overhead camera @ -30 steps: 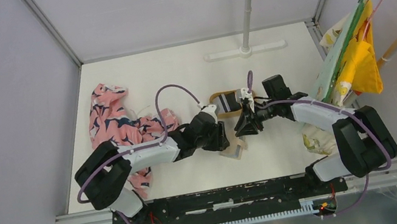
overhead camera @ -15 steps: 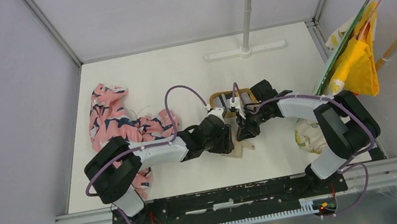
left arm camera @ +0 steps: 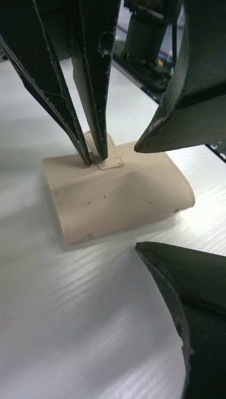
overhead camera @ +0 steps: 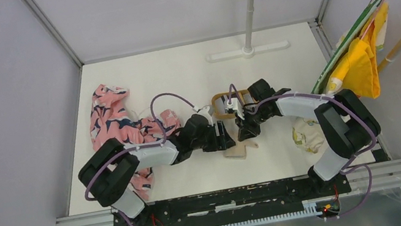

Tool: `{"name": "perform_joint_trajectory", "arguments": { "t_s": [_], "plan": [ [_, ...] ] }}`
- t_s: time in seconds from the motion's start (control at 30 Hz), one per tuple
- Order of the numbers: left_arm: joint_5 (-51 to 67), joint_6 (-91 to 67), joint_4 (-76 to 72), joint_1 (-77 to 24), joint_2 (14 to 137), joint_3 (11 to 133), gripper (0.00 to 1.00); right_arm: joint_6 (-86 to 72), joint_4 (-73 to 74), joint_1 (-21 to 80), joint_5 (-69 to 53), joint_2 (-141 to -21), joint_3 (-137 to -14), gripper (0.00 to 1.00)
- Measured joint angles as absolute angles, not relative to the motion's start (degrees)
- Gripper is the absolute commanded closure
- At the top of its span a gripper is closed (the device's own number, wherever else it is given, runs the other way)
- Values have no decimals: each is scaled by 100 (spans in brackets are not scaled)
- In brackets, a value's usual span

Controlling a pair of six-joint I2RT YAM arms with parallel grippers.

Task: Put the credit cards into the card holder
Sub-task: Turn over the card holder at the center of the board.

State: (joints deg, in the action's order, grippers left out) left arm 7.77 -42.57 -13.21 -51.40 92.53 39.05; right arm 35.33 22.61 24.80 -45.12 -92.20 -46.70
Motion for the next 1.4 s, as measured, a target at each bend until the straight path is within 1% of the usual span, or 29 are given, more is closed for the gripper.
{"name": "perform_joint_trajectory", "arguments": {
  "t_s": [0.2,0.37,0.5,0.57,0.67,0.77,0.97,1.07,1.23,1.3,1.33,1.4],
  "plan": [
    [1308,-4921,-2176,-5096,9489,3656,24,3616,2307,2482,-4508,-9225,-4685,79],
    [1557,-5642,-3264,-5057,9657,3166,32,3642,2418,2473,-4504,-9264,-4744,79],
    [1675,-6180,-4132,-5052,9918,2856,35,3653,2486,2453,-4491,-9284,-4779,79],
    [1686,-6434,-4528,-5052,10038,2738,38,3656,2493,2443,-4491,-9286,-4779,79],
    [1653,-6746,-4882,-5052,10158,2615,42,3664,2508,2443,-4495,-9301,-4794,79],
    [1553,-7024,-5087,-5054,10245,2541,45,3680,2545,2436,-4515,-9327,-4823,79],
    [1402,-7437,-5297,-5065,10418,2499,57,3750,2578,2432,-4554,-9334,-4831,79],
    [1361,-7566,-5358,-5065,10503,2499,66,3785,2585,2423,-4580,-9334,-4831,79],
    [1358,-7682,-5430,-5072,10593,2499,89,3852,2598,2421,-4611,-9334,-4834,78],
    [1350,-7682,-5452,-5076,10597,2499,96,3918,2624,2414,-4672,-9334,-4845,76],
    [1337,-7677,-5468,-5076,10586,2499,98,3990,2674,2408,-4707,-9334,-4864,74],
    [1288,-7629,-5408,-5078,10508,2499,98,4198,2810,2377,-4812,-9332,-4890,70]
  ]
}}
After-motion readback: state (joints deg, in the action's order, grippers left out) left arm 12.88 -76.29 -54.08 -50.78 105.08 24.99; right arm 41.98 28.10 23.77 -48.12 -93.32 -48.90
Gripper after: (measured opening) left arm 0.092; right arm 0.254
